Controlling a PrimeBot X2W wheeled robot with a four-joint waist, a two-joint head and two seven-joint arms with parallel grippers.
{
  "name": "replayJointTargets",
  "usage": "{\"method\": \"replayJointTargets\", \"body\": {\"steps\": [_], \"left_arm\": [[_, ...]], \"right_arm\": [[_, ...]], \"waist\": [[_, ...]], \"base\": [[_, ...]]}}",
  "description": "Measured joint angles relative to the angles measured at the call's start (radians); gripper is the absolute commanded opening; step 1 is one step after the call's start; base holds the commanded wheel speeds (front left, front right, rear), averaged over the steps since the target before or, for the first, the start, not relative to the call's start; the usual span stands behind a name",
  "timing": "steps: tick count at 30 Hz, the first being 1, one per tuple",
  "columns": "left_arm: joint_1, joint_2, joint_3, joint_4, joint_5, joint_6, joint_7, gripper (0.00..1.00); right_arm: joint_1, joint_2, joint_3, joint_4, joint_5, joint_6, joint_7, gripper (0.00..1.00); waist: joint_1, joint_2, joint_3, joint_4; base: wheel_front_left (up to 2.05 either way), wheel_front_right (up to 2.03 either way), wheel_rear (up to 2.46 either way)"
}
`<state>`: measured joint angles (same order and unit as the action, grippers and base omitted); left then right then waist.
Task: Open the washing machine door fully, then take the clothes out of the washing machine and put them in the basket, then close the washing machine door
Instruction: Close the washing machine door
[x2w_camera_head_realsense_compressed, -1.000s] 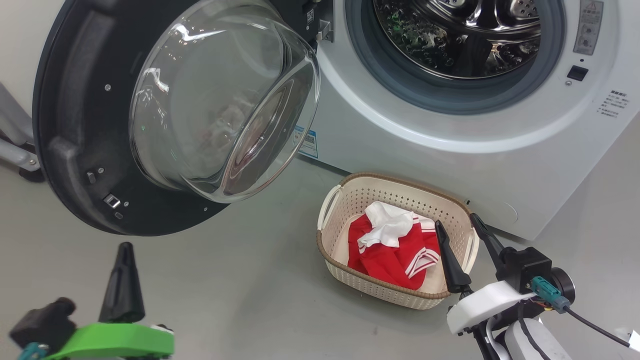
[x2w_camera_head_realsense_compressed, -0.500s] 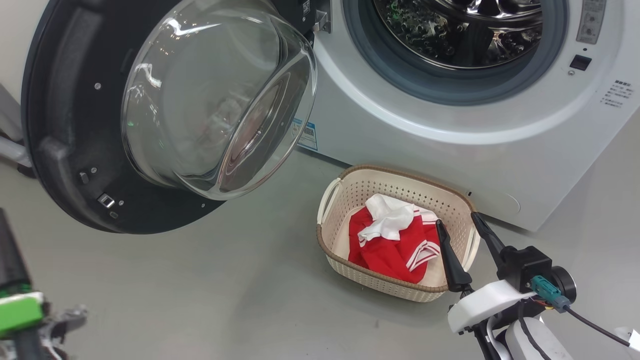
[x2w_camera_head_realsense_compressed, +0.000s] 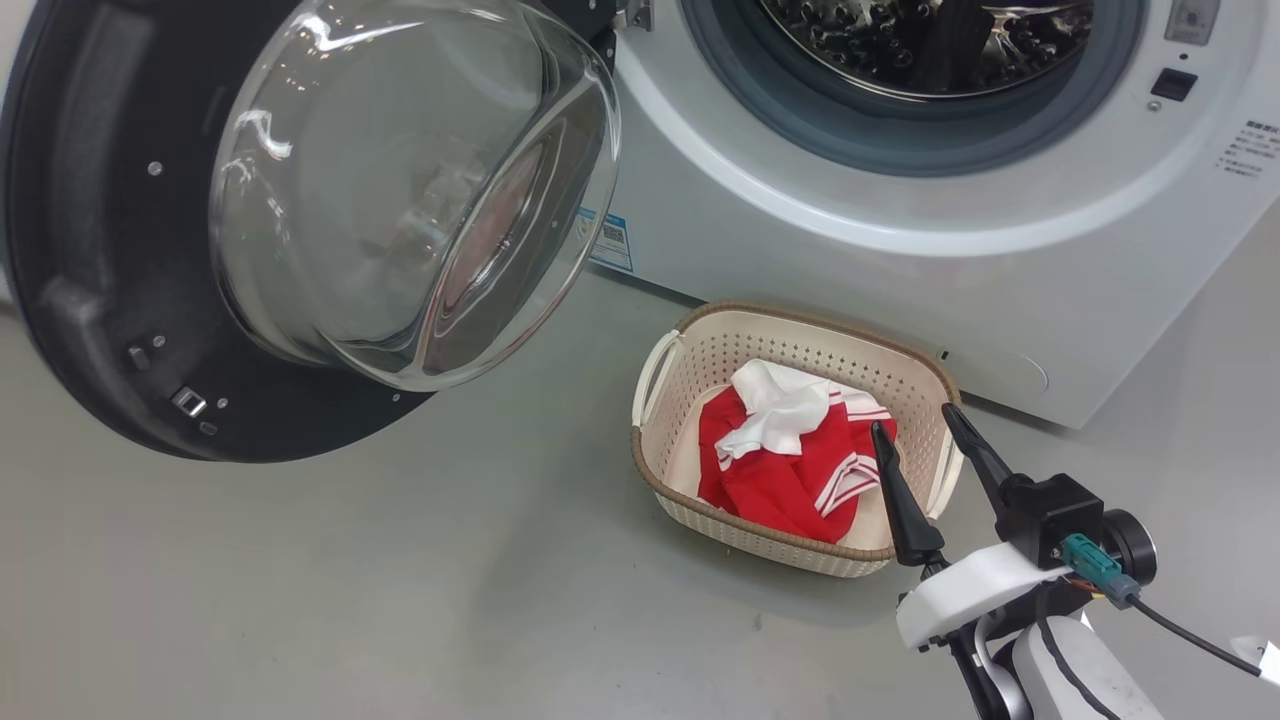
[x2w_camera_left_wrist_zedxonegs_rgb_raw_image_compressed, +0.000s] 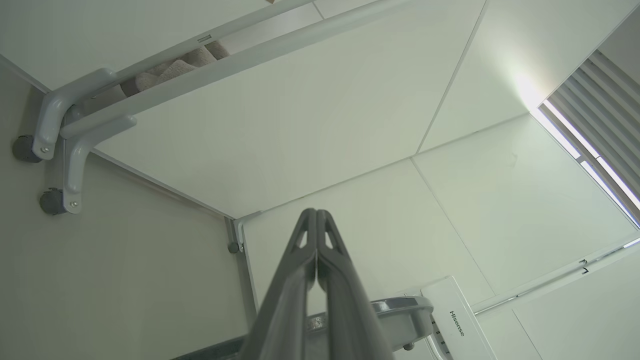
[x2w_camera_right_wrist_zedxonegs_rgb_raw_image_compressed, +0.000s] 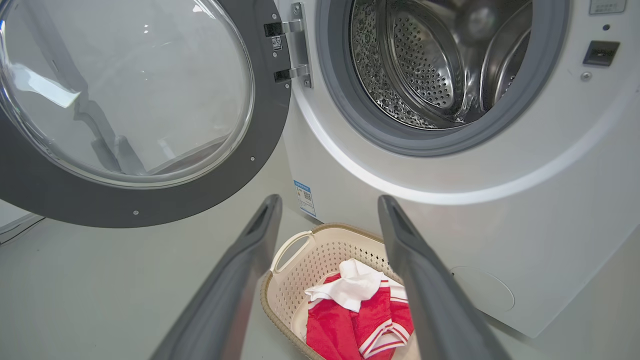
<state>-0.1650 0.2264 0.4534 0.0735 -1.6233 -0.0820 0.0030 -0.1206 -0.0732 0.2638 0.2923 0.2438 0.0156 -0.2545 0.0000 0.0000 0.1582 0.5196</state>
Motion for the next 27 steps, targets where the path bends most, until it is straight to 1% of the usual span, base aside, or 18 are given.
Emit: {"method": "replayJointTargets", "body": {"steps": [3,6,12,17,18,20,27], "left_arm": [[-0.025,0.025,0.028,0.053,-0.059,0.026,0.037,0.0],[-0.049,0.057,0.026,0.11,-0.077,0.063,0.074,0.0],[-0.124,0.103,0.009,0.16,-0.112,0.095,0.152,0.0],[-0.161,0.142,-0.015,0.187,-0.123,0.108,0.223,0.0],[-0.166,0.146,-0.021,0.19,-0.139,0.109,0.24,0.0],[-0.176,0.16,-0.045,0.201,-0.148,0.116,0.27,0.0],[-0.207,0.187,-0.101,0.219,-0.157,0.116,0.361,0.0]], "right_arm": [[-0.007,-0.001,0.003,0.0,0.0,0.001,0.002,1.0],[-0.019,-0.005,0.003,-0.002,-0.002,0.001,0.003,1.0],[-0.024,-0.013,0.01,-0.002,-0.007,0.009,0.003,1.0],[-0.046,-0.015,0.013,-0.004,-0.008,0.01,0.004,1.0],[-0.047,-0.015,0.013,-0.004,-0.008,0.01,0.004,1.0],[-0.047,-0.016,0.009,-0.005,-0.008,0.01,0.004,1.0],[-0.059,-0.02,0.008,-0.006,-0.008,0.01,0.012,1.0]], "waist": [[0.0,0.0,0.01,-0.011],[0.0,0.0,0.02,-0.022],[0.0,0.0,0.04,-0.046],[0.0,0.0,0.053,-0.067],[0.0,0.0,0.055,-0.072],[0.0,0.0,0.061,-0.078],[0.0,0.0,0.085,-0.09]], "base": [[0.0,0.0,0.0],[0.0,0.0,0.0],[0.0,0.0,0.0],[0.0,0.0,0.0],[0.0,0.0,0.0],[0.0,0.0,0.0],[0.0,0.0,0.0]]}}
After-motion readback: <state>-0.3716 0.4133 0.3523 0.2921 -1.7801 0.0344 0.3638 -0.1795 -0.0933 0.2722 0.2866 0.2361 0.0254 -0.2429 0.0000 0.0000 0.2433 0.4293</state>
